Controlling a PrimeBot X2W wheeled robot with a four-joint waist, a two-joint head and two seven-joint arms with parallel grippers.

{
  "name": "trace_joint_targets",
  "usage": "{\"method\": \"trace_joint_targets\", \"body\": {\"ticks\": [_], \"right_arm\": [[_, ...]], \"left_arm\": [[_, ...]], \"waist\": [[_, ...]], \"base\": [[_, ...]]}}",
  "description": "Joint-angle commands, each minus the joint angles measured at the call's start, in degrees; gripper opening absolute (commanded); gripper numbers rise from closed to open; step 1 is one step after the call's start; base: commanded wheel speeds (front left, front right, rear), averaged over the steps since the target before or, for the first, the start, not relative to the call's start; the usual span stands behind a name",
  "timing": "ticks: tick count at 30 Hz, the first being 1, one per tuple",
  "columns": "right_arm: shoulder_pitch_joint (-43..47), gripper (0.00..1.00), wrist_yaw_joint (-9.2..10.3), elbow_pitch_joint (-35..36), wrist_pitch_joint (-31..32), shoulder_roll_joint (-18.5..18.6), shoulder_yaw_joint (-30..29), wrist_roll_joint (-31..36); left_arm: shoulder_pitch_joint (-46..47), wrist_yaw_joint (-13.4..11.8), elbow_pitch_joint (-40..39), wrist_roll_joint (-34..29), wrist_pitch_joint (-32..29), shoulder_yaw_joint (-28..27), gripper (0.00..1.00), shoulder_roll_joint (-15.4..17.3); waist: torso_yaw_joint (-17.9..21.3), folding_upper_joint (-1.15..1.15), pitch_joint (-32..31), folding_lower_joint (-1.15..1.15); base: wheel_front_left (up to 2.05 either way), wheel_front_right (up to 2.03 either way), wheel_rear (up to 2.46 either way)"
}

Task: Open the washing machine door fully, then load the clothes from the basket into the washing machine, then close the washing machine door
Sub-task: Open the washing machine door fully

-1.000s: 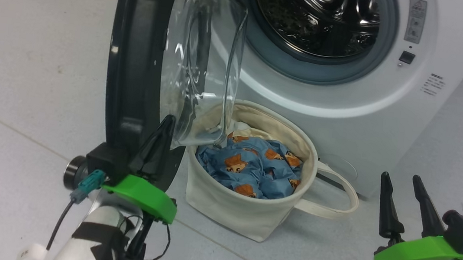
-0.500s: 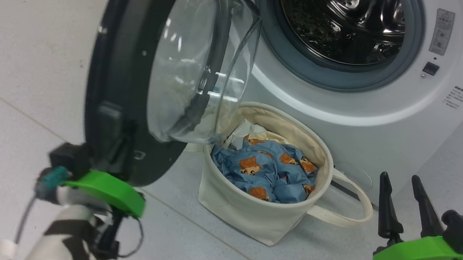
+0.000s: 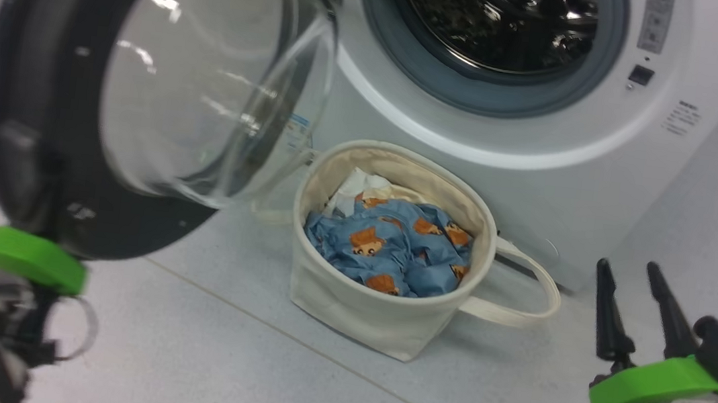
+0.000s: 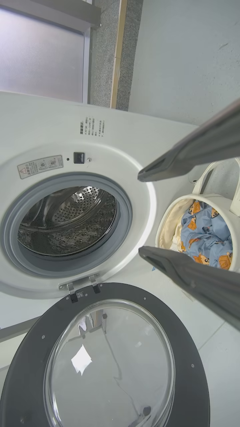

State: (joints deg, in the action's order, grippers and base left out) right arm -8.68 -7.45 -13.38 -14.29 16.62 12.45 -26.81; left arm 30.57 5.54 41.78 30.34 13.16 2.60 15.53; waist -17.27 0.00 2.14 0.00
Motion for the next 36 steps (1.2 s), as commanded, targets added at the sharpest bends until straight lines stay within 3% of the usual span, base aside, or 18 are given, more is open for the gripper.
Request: {"method": "trace_joint_targets", "body": {"ticks": [1, 13, 19, 27, 36], "right_arm": [[-2.62, 1.00, -0.03, 1.88, -0.71, 1.39, 0.88, -0.17], [-3.89, 1.00, -0.03, 3.60, -0.71, 3.69, 0.35, -0.27], [-4.52, 1.00, -0.03, 3.77, -0.71, 4.05, 0.24, -0.46], [-5.45, 1.00, -0.03, 4.05, -0.71, 4.37, -0.34, -0.50], [-5.55, 1.00, -0.03, 3.78, -0.71, 3.12, -0.48, -0.70]], "left_arm": [[3.18, -0.17, -1.01, 0.05, 0.32, -2.97, 0.00, 4.33], [5.09, 1.16, 4.33, 4.55, 1.28, -10.18, 0.00, 15.60], [7.12, 1.08, 7.11, 4.10, 1.67, -11.82, 0.00, 18.91], [9.40, 1.53, 9.32, 4.71, 1.80, -12.23, 0.00, 19.57], [8.86, 1.78, 8.69, 3.79, 1.83, -12.28, 0.00, 19.04]], "waist": [[0.93, 0.00, 0.84, 0.00], [5.11, 0.00, 4.37, 0.00], [6.51, 0.00, 5.31, 0.00], [7.46, 0.00, 7.05, 0.00], [5.72, 0.00, 6.19, 0.00]], "base": [[0.00, 0.00, 0.00], [0.00, 0.00, 0.00], [0.00, 0.00, 0.00], [0.00, 0.00, 0.00], [0.00, 0.00, 0.00]]}}
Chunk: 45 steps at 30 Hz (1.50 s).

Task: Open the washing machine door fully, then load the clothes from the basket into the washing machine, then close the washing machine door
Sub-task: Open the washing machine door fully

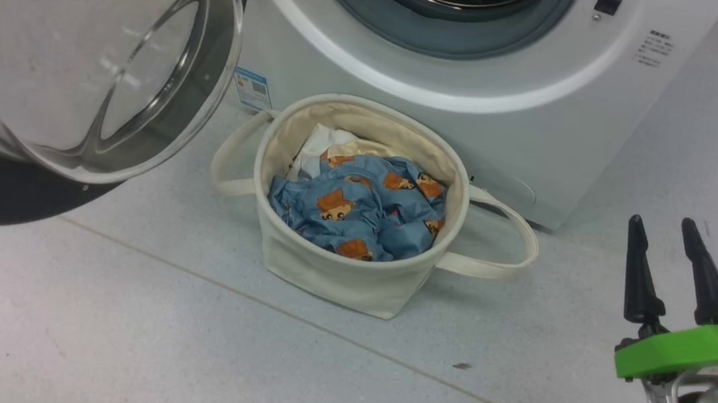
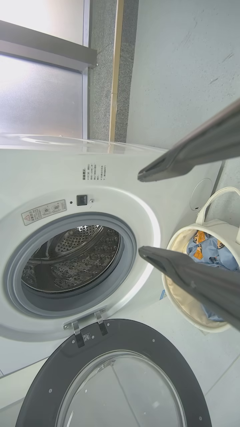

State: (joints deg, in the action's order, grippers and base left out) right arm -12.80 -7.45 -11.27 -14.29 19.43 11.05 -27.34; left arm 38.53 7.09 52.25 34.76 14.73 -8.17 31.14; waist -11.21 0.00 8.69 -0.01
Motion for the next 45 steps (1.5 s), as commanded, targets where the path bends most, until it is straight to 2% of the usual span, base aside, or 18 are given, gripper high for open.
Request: {"method": "trace_joint_targets", "body": {"ticks": [1, 12, 13, 14, 24, 29, 36, 45], "right_arm": [[-1.43, 1.00, -0.03, 1.67, -0.71, 0.31, 0.93, -0.17], [-0.10, 1.00, -0.03, 0.76, -0.71, -1.46, 1.01, -0.13], [-0.03, 1.00, -0.03, 0.69, -0.71, -1.60, 1.07, -0.14], [0.01, 1.00, -0.03, 0.64, -0.71, -1.72, 1.15, -0.15], [0.50, 1.00, -0.03, 0.81, -0.71, -2.79, 1.37, -0.50], [0.04, 1.00, -0.03, 2.05, -0.71, -4.14, 2.23, -2.30], [-1.02, 1.00, -0.03, 2.08, -0.71, -4.28, 3.70, -2.36], [-1.47, 1.00, -0.03, 1.42, -0.71, -4.20, 5.35, -2.74]], "left_arm": [[0.89, 0.23, -1.78, -0.62, 0.26, -1.51, 0.00, 3.43], [-2.62, 0.36, -7.70, -1.00, 0.27, -0.41, 0.00, 1.25], [-2.82, 0.36, -8.26, -0.60, 0.27, -0.36, 0.39, 1.03], [-3.10, 0.37, -8.87, -0.25, 0.20, -0.15, 1.00, 0.85], [-7.47, 0.38, -20.24, 2.87, -1.53, 2.68, 1.00, -2.11], [-11.24, -0.70, -28.40, 3.49, -2.88, 3.55, 1.00, -4.32], [-17.22, -1.66, -37.42, 3.12, -4.21, 5.95, 1.00, -6.76], [-22.55, -1.98, -39.27, 3.20, -4.09, 7.49, 1.00, -8.44]], "waist": [[-0.34, 0.00, -0.36, 0.01], [-2.29, 0.00, -3.06, 0.01], [-2.37, 0.00, -3.23, 0.01], [-2.43, 0.00, -3.39, 0.01], [-1.92, 0.00, -5.00, 0.01], [-0.22, 0.00, -5.86, 0.01], [3.51, 0.00, -6.77, 0.01], [10.53, 0.00, -7.50, 0.01]], "base": [[0.00, 0.00, 0.00], [0.00, 0.00, 0.00], [0.00, 0.00, 0.00], [0.00, 0.00, 0.00], [0.00, 0.00, 0.00], [0.00, 0.00, 0.00], [0.00, 0.00, 0.00], [0.00, 0.00, 0.00]]}}
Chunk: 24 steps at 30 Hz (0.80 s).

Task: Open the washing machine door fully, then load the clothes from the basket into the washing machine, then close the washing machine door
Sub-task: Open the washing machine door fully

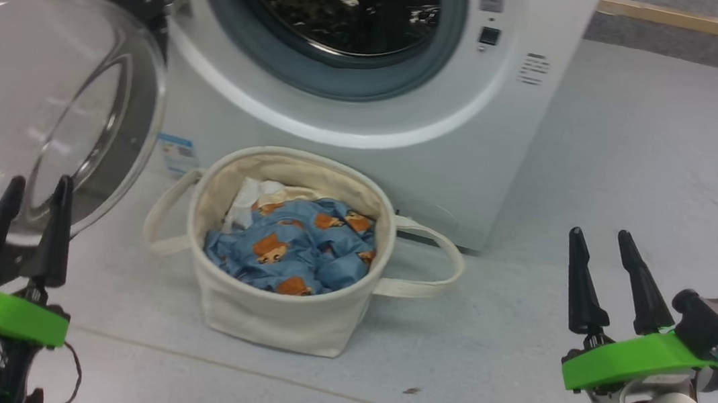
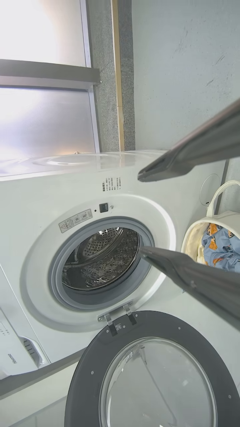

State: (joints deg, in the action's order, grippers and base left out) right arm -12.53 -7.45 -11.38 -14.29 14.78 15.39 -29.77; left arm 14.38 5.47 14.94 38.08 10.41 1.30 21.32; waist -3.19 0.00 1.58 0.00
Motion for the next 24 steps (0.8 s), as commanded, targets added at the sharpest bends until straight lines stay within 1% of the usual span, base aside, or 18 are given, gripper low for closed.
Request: {"method": "trace_joint_targets", "body": {"ticks": [1, 11, 16, 24], "right_arm": [[-1.76, 1.00, -0.03, 1.48, -0.71, 0.45, 1.19, -0.39], [-2.37, 1.00, -0.03, 2.01, -0.71, 0.76, 1.30, -0.62], [-1.94, 1.00, -0.03, 2.22, -0.71, 0.56, 0.63, -0.65], [-1.98, 1.00, -0.03, 1.69, -0.71, 0.93, 1.08, -0.51]], "left_arm": [[1.17, -0.36, -1.92, -0.07, 0.38, -1.90, 1.00, 1.18], [-0.07, -0.54, -2.16, -0.01, 1.45, -1.47, 1.00, 0.27], [-0.37, -0.55, -1.98, -0.08, 1.61, -0.75, 1.00, -0.25], [-0.89, -0.78, -1.79, -0.69, 1.99, 0.02, 1.00, -0.35]], "waist": [[3.33, 0.00, -0.44, 0.00], [9.11, 0.00, 0.31, 0.00], [9.67, 0.00, 0.28, 0.00], [8.69, 0.00, 0.33, 0.00]], "base": [[0.00, 0.00, 0.00], [0.00, 0.00, 0.00], [0.00, 0.00, 0.00], [0.00, 0.00, 0.00]]}}
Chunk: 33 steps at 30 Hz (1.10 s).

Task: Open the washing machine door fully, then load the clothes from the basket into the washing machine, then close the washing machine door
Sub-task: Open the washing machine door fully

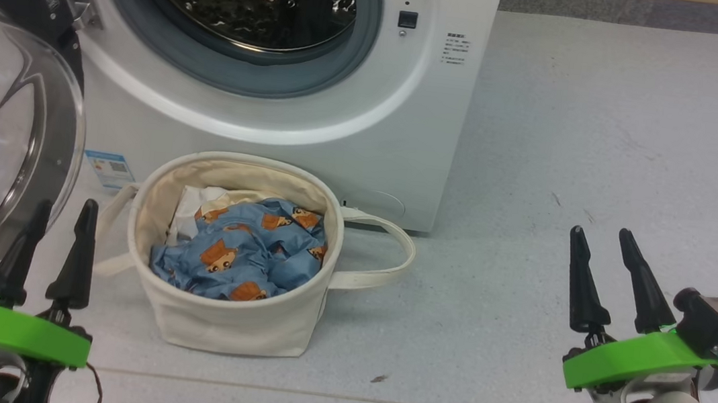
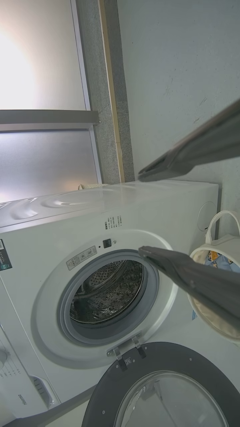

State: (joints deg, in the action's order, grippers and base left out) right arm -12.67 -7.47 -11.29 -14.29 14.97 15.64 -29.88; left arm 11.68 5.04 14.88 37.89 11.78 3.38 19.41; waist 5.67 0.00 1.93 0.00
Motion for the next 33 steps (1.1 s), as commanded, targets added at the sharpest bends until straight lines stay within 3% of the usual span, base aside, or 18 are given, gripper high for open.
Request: {"method": "trace_joint_targets", "body": {"ticks": [1, 33], "right_arm": [[-1.83, 1.00, -0.02, 1.52, -0.71, 0.78, 0.83, -0.42], [-1.86, 1.00, -0.02, 0.35, -0.71, 1.01, 0.59, -1.06]], "left_arm": [[1.75, -0.38, -1.70, -0.47, 0.67, -2.10, 1.00, 1.61], [2.10, -0.86, -0.86, 0.50, 1.05, -2.03, 1.00, 2.68]], "waist": [[-0.35, 0.00, -0.05, 0.00], [-2.77, 0.00, -0.08, 0.00]], "base": [[0.00, 0.00, 0.00], [0.03, -0.02, -0.01]]}}
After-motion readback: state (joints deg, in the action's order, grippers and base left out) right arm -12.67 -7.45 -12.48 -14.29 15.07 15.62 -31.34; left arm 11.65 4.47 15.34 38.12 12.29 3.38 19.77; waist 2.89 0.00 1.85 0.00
